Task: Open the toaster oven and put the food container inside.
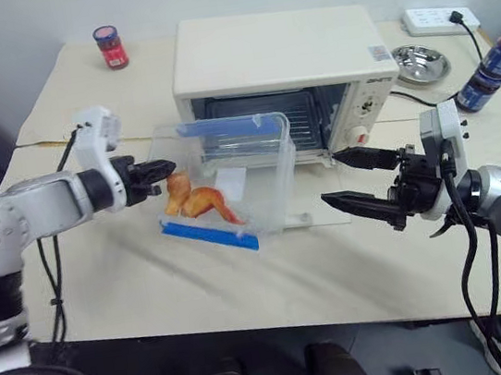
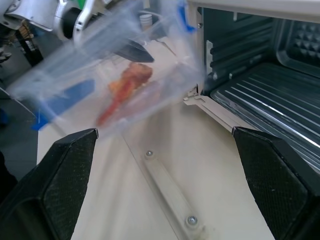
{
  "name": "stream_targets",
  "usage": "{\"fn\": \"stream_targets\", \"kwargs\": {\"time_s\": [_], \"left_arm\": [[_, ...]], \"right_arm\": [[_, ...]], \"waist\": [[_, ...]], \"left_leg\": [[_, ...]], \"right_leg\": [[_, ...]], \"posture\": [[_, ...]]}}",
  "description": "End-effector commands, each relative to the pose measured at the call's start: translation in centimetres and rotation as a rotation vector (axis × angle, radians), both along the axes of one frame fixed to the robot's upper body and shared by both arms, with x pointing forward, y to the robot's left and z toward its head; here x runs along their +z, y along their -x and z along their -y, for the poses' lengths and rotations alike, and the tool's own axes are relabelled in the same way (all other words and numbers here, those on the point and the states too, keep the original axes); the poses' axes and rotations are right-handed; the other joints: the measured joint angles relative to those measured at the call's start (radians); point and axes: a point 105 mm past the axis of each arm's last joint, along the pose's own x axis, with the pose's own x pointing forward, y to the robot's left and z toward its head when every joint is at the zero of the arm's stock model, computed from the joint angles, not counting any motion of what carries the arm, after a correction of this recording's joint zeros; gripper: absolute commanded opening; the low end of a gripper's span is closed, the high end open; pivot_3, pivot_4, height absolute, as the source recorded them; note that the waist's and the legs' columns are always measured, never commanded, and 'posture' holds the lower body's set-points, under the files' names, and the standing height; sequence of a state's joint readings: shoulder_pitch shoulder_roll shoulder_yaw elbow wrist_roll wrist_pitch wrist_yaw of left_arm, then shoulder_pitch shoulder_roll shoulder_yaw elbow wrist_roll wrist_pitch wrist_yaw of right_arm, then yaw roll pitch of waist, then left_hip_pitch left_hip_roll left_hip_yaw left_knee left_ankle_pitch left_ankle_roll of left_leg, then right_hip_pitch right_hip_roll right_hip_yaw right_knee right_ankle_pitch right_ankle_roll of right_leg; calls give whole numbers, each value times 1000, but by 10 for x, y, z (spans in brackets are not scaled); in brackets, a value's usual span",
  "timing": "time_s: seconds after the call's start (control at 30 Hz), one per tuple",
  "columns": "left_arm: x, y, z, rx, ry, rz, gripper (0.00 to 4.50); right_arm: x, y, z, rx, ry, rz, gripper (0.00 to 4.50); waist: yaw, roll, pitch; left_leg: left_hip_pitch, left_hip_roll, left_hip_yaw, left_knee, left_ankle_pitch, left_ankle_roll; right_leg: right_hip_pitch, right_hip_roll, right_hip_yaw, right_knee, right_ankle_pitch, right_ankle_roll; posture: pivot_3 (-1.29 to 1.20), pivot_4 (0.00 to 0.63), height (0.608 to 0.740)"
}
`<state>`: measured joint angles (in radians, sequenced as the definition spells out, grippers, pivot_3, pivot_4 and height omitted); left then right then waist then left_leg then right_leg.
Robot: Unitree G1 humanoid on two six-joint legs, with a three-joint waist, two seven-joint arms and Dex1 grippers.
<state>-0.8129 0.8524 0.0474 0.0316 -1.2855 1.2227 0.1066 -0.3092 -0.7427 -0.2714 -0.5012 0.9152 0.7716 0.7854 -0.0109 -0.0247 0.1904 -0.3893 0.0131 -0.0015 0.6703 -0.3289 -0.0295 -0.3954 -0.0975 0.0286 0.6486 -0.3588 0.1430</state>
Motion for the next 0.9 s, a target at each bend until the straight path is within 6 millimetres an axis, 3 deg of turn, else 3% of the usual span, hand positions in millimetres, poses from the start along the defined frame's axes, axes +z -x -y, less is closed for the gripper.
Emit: {"fn": "stream_targets", "kwargs": {"time_s": [0.03,0.37,0.47,0.73,0.9], "left_arm": [[5,-13,-2,104,-48,-39,432],[11,-22,31,91,-84,-77,432],[12,-25,38,94,-93,-77,1032],[16,-27,44,103,-52,-65,3454],[36,-18,46,37,25,18,3454]], "right_arm": [[9,9,4,-38,-2,53,4500],[2,14,23,-159,4,56,4500],[0,15,23,-168,0,55,4500],[-1,13,27,-194,1,60,4500],[-2,11,30,-199,8,57,4500]], "waist": [[-3,0,0],[9,-1,0],[12,-1,0],[8,-1,0],[9,-1,0]], "left_leg": [[0,0,0,0,0,0],[-1,-1,-1,11,1,-1],[0,-1,-2,11,2,-1],[0,-1,-1,9,2,-2],[-1,-1,-2,10,2,-2]], "right_leg": [[0,0,0,1,0,0],[0,0,1,6,0,0],[0,0,1,7,0,0],[-1,0,1,6,0,1],[-1,0,1,6,0,1]], "posture": [[0,150,740],[0,150,740],[0,150,740],[0,150,740],[0,150,740]]}}
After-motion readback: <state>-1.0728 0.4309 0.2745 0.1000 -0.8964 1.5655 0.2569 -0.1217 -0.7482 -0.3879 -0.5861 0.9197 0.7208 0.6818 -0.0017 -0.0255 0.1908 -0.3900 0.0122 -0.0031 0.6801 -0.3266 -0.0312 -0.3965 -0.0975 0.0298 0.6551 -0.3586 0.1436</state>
